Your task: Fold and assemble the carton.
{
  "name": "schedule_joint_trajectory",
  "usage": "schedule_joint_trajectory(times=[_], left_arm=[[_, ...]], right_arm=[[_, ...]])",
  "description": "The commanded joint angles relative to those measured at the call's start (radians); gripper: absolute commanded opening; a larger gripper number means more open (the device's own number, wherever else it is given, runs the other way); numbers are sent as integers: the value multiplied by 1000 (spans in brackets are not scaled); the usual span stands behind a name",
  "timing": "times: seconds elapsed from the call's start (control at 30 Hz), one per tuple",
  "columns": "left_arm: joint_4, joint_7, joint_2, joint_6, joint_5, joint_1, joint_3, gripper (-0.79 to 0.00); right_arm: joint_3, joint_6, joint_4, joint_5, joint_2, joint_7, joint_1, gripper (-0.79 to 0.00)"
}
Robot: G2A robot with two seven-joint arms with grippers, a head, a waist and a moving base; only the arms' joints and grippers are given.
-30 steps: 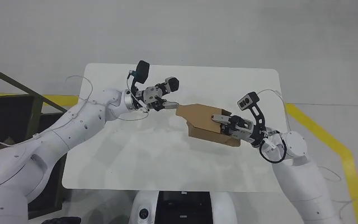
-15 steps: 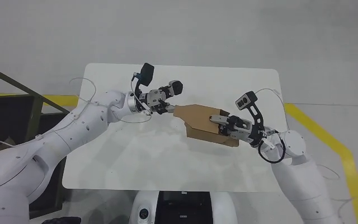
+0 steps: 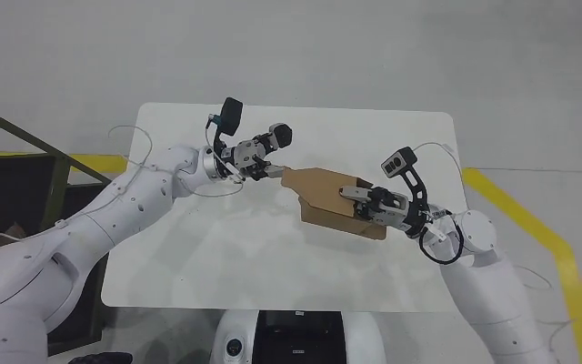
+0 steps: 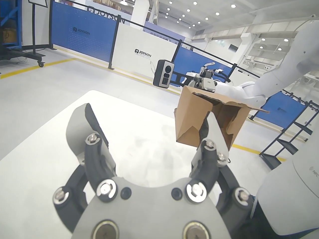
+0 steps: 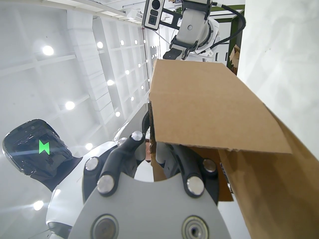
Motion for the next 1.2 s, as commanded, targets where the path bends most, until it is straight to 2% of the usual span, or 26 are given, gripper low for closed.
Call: schedule_joint_trajectory(times=[0.0,0.4,0.43,0.83,1.17], left_arm=[[-2,-4,-3,0,-5,0,0,-55],[-6,-41,-45,0,-23,-21,33,-46],[-7,-40,-46,0,-21,-22,36,0],[-8,-33,-42,0,-3,-24,48,0],[-7,-40,-51,0,7,-32,48,0]], right_arm=[[-5,-1,0,1,-1,0,4,-785],[-5,-4,7,0,-3,-6,13,-785],[-4,-5,9,-1,-3,-7,13,-785],[-32,-3,22,6,-9,5,32,-785],[-53,-7,33,10,-14,5,47,-785]])
